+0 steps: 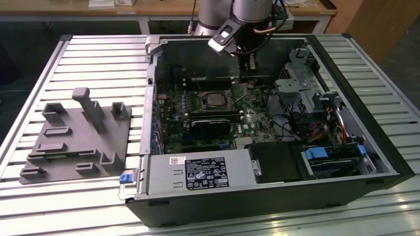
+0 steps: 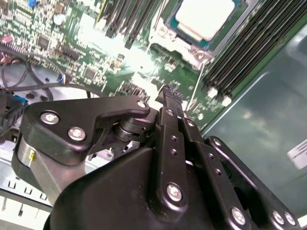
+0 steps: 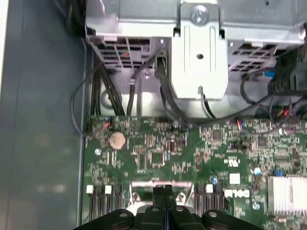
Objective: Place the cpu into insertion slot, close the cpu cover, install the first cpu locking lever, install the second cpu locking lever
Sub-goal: 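Close the cpu cover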
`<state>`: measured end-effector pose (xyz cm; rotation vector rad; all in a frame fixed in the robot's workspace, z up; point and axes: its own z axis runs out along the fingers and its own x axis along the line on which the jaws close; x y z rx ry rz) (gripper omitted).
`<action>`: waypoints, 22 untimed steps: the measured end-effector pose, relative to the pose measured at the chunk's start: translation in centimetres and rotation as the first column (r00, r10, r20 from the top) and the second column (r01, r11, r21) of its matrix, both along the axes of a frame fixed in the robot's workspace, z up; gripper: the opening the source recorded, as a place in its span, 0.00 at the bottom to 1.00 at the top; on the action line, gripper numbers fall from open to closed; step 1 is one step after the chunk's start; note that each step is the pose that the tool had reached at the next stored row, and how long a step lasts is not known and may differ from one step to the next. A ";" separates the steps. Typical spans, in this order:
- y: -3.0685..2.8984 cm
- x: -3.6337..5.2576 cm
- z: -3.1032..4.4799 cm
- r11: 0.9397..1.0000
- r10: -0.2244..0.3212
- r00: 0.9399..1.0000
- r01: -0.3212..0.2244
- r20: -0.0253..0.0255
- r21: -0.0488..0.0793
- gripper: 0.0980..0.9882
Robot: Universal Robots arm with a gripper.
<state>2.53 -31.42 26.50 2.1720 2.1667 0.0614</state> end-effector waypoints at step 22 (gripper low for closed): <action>-0.01 3.57 -1.68 1.000 0.000 1.000 0.000 -0.003 0.000 0.01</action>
